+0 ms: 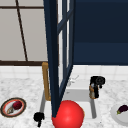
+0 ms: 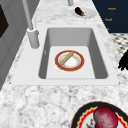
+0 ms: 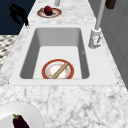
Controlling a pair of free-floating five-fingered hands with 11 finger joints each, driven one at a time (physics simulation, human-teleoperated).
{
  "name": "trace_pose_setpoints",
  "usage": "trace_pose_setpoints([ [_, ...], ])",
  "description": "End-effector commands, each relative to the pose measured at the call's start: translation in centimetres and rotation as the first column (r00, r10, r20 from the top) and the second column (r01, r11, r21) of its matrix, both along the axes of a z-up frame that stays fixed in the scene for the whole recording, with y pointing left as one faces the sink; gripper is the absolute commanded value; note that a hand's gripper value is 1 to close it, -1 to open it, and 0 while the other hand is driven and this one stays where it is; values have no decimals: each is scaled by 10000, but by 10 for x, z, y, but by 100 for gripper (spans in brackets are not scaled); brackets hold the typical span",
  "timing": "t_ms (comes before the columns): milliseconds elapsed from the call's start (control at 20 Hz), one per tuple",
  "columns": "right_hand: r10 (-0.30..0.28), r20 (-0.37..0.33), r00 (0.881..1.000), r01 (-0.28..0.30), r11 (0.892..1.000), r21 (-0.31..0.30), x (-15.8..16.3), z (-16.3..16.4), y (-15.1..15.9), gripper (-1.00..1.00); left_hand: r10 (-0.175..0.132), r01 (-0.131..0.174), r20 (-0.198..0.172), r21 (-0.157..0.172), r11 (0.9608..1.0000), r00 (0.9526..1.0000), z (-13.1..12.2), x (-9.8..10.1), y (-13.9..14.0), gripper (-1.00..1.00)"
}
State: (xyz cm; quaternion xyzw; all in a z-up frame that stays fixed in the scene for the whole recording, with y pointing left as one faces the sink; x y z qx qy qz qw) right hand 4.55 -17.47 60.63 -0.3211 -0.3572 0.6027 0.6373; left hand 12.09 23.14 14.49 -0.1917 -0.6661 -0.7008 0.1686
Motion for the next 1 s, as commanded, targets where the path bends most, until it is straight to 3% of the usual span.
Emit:
trace_pose_setpoints([
  [0, -874, 588, 9944, 863, 9961, 209, 4, 19, 5, 100, 0, 0, 0, 0, 10000, 10000, 0, 0, 0, 0],
  [300, -1208, 993, 9877, 1213, 9926, 11, 4, 55, 10, 100, 0, 0, 0, 0, 10000, 10000, 0, 0, 0, 0],
  [600, -1328, 542, 9897, 1337, 9909, -145, 3, 104, 10, 100, 0, 0, 0, 0, 10000, 10000, 0, 0, 0, 0],
  [950, -1490, 681, 9865, 1519, 9876, -393, 9, 159, 13, 100, 0, 0, 0, 0, 10000, 10000, 0, 0, 0, 0],
])
